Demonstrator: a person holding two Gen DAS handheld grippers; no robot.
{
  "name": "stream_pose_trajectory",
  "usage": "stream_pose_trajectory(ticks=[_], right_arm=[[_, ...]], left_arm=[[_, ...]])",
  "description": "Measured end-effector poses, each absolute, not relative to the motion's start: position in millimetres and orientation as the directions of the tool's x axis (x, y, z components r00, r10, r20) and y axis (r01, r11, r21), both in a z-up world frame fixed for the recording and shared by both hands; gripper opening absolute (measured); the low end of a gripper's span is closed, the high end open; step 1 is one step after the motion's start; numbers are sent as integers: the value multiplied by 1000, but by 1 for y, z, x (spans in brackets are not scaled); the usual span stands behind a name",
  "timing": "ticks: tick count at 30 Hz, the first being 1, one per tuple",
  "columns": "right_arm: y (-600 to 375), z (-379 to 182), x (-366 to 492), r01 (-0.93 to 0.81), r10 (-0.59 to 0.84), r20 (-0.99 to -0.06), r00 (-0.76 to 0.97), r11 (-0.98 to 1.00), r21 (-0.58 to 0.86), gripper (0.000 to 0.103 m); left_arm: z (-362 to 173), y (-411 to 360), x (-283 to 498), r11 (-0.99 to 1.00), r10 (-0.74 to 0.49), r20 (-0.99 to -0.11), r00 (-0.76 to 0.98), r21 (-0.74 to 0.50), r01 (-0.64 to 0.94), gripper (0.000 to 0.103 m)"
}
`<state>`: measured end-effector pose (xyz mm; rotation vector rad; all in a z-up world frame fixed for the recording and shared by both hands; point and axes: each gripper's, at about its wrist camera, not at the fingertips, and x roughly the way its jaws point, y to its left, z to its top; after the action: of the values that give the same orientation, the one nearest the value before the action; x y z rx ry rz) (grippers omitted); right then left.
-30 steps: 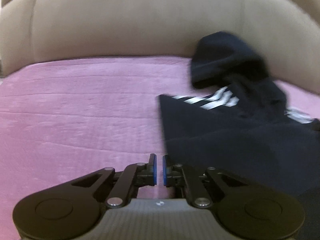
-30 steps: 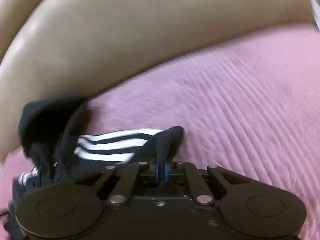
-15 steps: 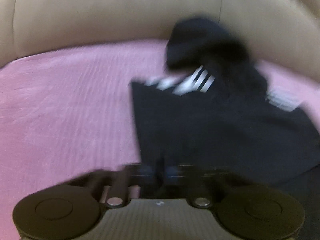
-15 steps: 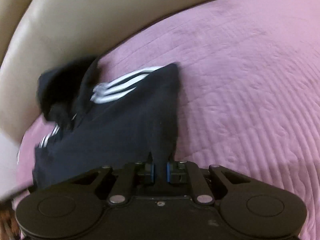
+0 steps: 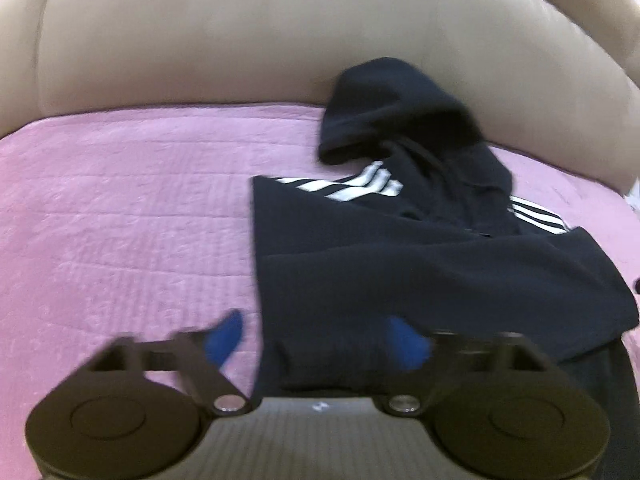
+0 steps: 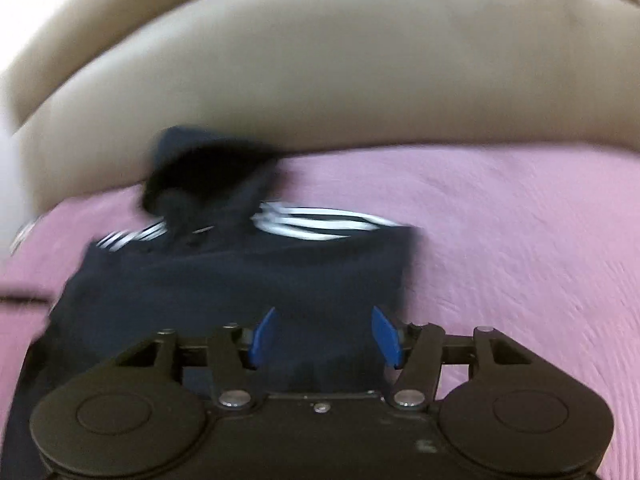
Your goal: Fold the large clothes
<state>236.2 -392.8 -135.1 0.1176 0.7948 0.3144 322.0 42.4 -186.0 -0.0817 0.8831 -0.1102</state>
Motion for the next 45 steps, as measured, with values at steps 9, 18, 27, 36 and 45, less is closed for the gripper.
stream_pose_trajectory(ticks=[9,18,27,36,45], right_arm=[[-361,-194,233,-238,169,-803,572,971,34,77],[-338,-143,233,-309,288,-752,593,944,118,78],[-273,-139,194,-415,528,-675,515,843,343,78],[-280,-146,173,-248,481,-685,548,875,416,78],[-318,-145,141,-40,357,-740,570,912,409,78]], left_arm=[[-237,26,331,993,-111,-839,532,-71,95,98],[-157,55,368,950,-284,-766,576,-144,276,96],[-108,24,509,833,-432,-676,597,-46,551,96],[-140,-20,593,790,-347,-671,655,167,590,88],[-151,-28,620,811,-367,-695,619,87,578,5]])
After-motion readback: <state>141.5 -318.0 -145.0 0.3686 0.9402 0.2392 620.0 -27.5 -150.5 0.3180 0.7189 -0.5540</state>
